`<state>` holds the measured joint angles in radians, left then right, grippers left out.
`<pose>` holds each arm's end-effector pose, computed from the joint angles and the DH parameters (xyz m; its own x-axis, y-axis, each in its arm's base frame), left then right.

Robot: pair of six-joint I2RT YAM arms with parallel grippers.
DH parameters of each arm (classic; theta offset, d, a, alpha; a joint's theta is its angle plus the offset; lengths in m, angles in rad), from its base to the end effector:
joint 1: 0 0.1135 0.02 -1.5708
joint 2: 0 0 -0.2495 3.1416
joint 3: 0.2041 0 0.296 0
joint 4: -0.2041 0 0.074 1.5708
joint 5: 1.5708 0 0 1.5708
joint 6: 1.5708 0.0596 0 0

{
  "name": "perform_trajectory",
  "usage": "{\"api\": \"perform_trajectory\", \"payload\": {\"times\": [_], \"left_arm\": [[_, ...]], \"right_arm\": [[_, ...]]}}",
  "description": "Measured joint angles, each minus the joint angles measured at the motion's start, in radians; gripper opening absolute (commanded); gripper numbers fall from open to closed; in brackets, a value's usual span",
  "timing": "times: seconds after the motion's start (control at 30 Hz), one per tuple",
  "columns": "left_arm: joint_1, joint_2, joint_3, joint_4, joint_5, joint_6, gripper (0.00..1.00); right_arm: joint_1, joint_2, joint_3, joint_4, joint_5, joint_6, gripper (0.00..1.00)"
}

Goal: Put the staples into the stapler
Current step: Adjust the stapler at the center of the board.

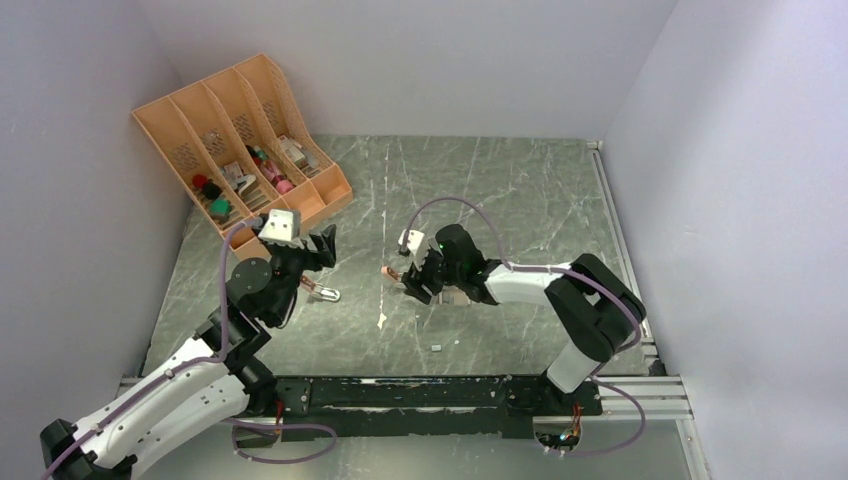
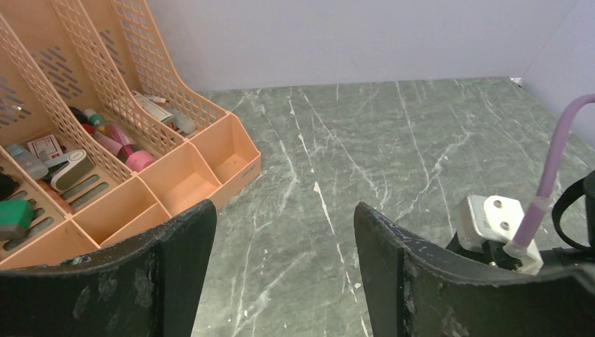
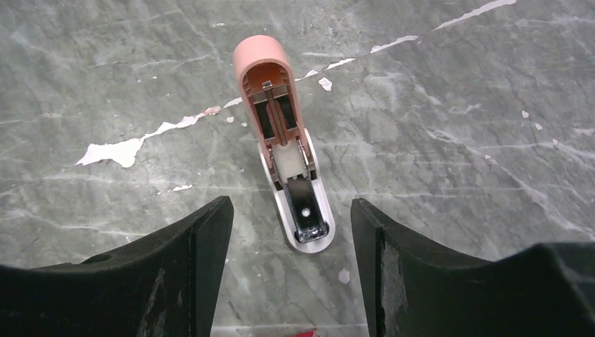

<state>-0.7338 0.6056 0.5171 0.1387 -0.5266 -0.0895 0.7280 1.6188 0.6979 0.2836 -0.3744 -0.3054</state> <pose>0.1940 -0.1346 0.2960 0.0187 -0.1209 -0.9925 0.2087 0.9713 -0.1144 0.2536 0.2553 0.0912 -0.1715 -0.5277 -0.8319 -0.9334 0.3571 -0.0341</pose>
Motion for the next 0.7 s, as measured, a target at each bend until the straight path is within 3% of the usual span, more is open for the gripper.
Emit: {"api": "perform_trajectory", "payload": {"times": [0.27, 0.7], "left_arm": [[0.000, 0.014, 0.000, 0.007, 0.001, 0.016, 0.76], [0.000, 0.016, 0.000, 0.014, 0.000, 0.041, 0.77]], "right_arm": [[-0.005, 0.108, 0.069, 0.004, -0.024, -0.047, 0.63], [0.002, 0.187, 0.121, 0.027, -0.004, -0.007, 0.25]]}}
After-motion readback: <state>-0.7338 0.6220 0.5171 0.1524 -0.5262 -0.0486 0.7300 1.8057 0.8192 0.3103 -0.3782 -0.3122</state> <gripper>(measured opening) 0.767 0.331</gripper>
